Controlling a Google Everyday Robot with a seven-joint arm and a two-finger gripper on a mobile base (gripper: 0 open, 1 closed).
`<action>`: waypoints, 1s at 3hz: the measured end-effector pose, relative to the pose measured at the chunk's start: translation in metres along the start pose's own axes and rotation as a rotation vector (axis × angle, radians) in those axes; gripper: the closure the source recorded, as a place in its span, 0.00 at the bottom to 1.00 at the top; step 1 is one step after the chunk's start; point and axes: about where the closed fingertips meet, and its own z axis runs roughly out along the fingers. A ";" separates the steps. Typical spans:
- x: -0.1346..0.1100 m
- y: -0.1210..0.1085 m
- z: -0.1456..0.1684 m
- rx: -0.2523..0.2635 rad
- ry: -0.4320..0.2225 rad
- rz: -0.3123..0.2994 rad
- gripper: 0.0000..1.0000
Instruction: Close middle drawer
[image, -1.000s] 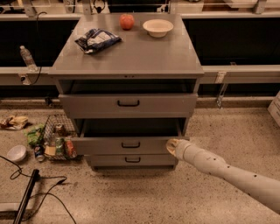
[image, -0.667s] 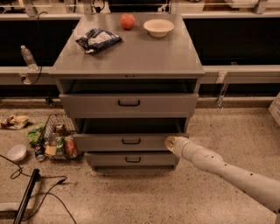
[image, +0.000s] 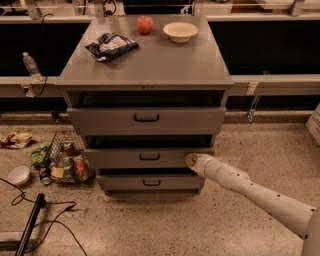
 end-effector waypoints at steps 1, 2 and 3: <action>0.003 -0.002 0.014 -0.021 -0.013 0.012 1.00; 0.006 0.001 -0.019 -0.092 -0.012 0.102 1.00; -0.009 0.016 -0.074 -0.183 -0.009 0.212 1.00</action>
Offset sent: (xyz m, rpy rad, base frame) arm -0.0917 -0.0176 0.0326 0.1568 0.3255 0.0443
